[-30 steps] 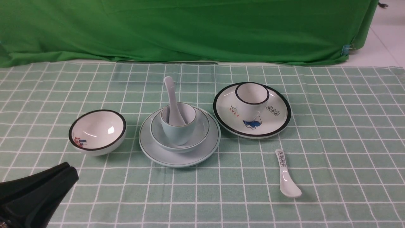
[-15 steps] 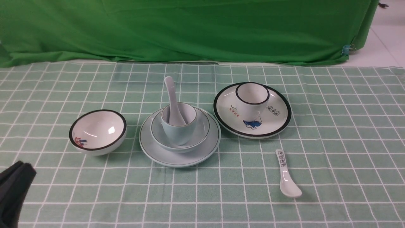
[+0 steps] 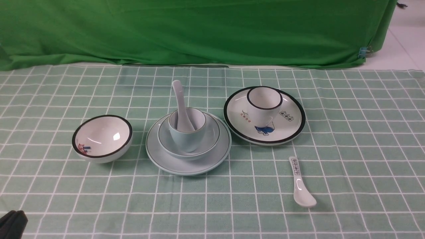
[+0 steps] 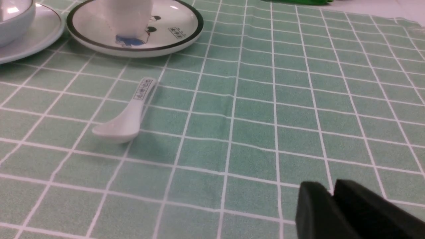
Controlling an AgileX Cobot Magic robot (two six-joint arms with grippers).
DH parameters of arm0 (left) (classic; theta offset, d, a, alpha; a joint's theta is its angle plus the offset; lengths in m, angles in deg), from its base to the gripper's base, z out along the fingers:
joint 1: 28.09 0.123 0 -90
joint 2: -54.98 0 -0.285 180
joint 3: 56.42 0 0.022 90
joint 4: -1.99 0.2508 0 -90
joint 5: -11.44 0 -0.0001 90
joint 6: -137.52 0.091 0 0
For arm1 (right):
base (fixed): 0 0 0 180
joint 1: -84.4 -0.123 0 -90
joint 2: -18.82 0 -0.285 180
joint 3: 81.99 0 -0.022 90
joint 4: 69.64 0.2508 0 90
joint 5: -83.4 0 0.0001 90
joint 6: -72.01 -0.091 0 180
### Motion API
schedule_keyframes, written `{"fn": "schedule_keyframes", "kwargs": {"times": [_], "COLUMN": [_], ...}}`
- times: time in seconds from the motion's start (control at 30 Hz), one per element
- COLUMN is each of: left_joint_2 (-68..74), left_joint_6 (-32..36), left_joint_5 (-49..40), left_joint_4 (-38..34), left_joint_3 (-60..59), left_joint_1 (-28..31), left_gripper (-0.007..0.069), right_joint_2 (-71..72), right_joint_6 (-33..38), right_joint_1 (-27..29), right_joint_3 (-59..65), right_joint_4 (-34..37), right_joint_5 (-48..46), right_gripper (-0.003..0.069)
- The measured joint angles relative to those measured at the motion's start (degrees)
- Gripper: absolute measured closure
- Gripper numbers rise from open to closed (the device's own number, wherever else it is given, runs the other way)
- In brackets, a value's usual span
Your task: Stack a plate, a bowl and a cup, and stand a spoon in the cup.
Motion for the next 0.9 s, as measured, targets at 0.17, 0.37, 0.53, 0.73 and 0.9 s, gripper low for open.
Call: {"fn": "schedule_keyframes", "kwargs": {"times": [0.17,0.37,0.53,0.73,0.9], "left_joint_2": [0.00,0.00,0.00,0.00,0.00], "left_joint_6": [0.00,0.06,0.00,0.00,0.00], "left_joint_5": [0.00,0.15,0.15,0.17,0.17], "left_joint_4": [0.00,0.00,0.00,0.00,0.00], "left_joint_3": [0.00,0.00,0.00,0.00,0.00], "left_joint_1": [0.00,0.00,0.00,0.00,0.00], "left_gripper": [0.0609,0.0609,0.0609,0.0609,0.0609], "right_joint_2": [0.00,0.00,0.00,0.00,0.00], "right_joint_6": [0.00,0.00,0.00,0.00,0.00], "right_joint_1": [0.00,0.00,0.00,0.00,0.00], "right_joint_3": [0.00,0.00,0.00,0.00,0.00], "right_joint_4": [0.00,0.00,0.00,0.00,0.00], "right_joint_5": [0.00,0.00,0.00,0.00,0.00], "right_gripper": [0.0532,0.0516,0.0505,0.0498,0.0492]}}
